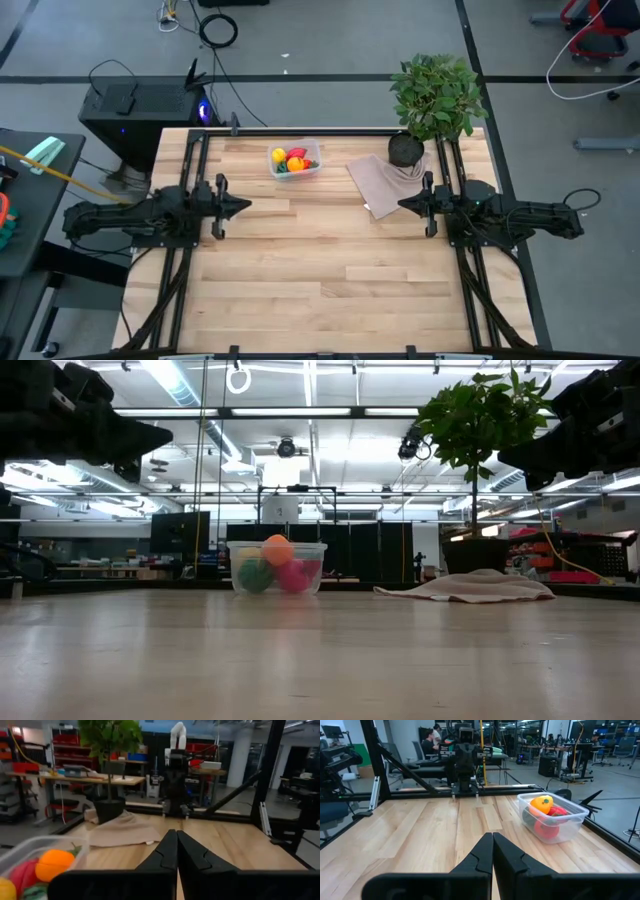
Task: Pick and placing Produce into tupperware
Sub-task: Return to Home Position
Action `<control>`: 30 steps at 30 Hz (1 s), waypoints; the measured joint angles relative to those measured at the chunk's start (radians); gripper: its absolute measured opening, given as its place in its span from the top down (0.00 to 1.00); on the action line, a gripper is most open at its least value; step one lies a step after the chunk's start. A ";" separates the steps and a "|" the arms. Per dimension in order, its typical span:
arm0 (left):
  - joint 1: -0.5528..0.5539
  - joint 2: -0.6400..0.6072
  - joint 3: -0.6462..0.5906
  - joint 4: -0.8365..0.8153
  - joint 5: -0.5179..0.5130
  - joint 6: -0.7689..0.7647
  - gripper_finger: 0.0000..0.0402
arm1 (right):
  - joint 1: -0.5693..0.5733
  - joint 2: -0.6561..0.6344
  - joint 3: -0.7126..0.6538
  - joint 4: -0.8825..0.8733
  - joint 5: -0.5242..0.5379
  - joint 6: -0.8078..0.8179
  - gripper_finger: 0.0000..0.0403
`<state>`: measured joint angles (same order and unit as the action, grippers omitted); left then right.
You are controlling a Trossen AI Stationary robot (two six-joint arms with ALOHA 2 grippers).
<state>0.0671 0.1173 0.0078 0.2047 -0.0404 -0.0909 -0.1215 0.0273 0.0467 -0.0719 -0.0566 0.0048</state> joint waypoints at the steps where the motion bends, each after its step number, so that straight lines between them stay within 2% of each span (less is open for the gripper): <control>1: 0.000 0.000 0.000 -0.008 0.000 -0.008 0.99 | 0.000 0.000 0.000 0.000 0.000 0.000 0.97; 7: 0.000 0.000 0.000 -0.097 0.047 -0.056 0.96 | 0.000 0.000 0.000 0.000 0.000 0.000 0.97; 13: 0.000 0.000 0.000 -0.099 0.051 -0.054 0.99 | 0.000 0.000 0.000 0.000 0.000 0.000 0.97; 22: 0.000 0.000 0.000 -0.083 0.049 -0.035 0.96 | 0.000 0.000 0.000 0.000 0.000 0.000 0.97; 30: 0.000 0.000 0.000 -0.084 0.043 -0.146 0.96 | 0.000 0.000 0.000 0.000 0.000 0.000 0.97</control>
<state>0.0669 0.1176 0.0074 0.1207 0.0025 -0.2371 -0.1215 0.0271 0.0467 -0.0718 -0.0566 0.0048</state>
